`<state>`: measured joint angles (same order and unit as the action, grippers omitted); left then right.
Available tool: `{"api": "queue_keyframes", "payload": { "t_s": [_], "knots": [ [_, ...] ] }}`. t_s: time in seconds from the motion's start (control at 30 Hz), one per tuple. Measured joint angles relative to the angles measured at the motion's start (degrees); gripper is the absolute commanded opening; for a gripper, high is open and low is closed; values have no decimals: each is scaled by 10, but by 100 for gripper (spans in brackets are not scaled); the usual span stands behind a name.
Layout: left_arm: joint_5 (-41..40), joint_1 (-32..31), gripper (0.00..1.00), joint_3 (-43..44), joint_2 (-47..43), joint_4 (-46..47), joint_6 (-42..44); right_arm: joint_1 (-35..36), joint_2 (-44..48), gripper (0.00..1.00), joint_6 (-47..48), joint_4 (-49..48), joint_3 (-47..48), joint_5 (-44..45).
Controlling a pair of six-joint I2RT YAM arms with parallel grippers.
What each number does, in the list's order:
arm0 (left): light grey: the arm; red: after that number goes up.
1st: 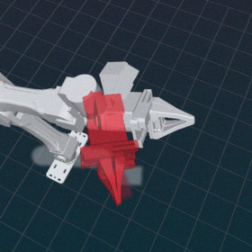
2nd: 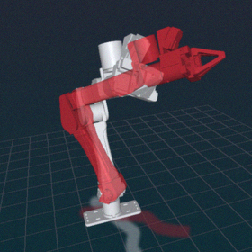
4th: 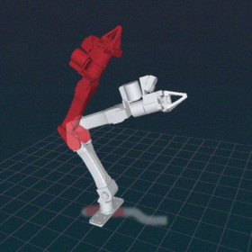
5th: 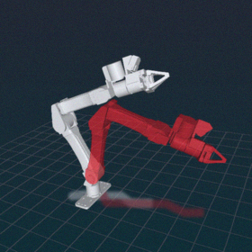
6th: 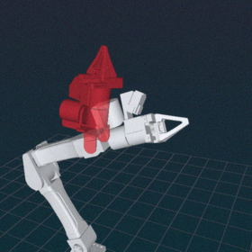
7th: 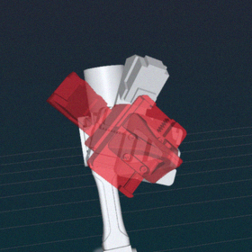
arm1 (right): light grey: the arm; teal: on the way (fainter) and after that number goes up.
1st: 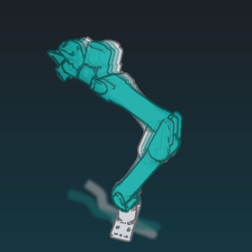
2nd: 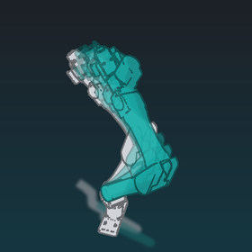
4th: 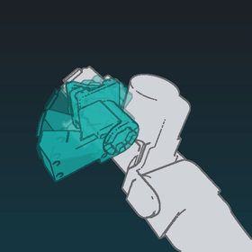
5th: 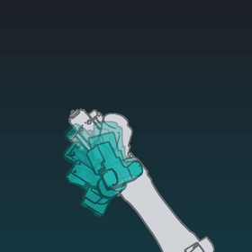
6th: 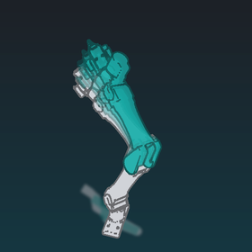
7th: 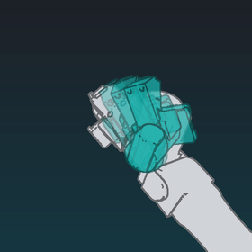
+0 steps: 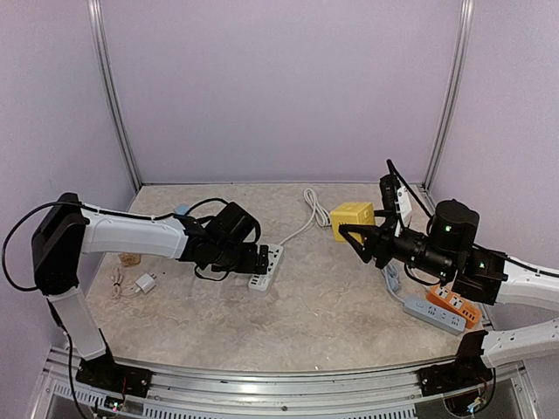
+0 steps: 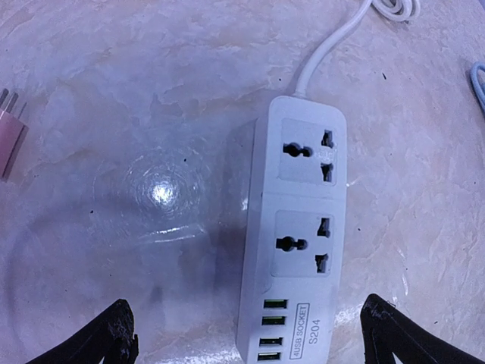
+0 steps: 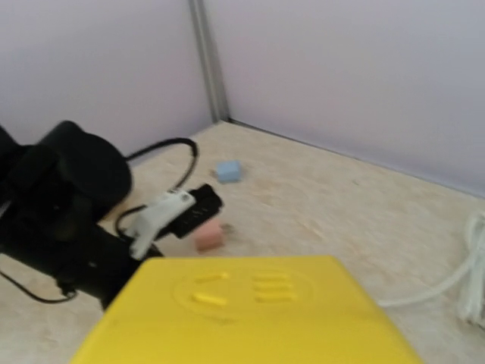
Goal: Insert the plug
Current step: Pick up the socket from the center of the board.
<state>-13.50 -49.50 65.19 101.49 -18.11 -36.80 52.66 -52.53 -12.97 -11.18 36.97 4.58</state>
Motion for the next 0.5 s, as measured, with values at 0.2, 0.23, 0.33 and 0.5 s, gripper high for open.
{"api": "queue_keyframes", "payload": {
  "t_s": [0.2,0.23,0.33,0.5],
  "knots": [
    [29,-1,99,14,34,16,15,0,0,0,-1,26,0,26],
    [36,-1,99,16,41,21,20,0,0,0,-2,29,0,29],
    [54,-1,98,21,58,33,33,0,0,0,-2,37,0,36],
    [69,0,93,39,83,37,52,0,1,0,-5,45,0,43]
  ]
}}
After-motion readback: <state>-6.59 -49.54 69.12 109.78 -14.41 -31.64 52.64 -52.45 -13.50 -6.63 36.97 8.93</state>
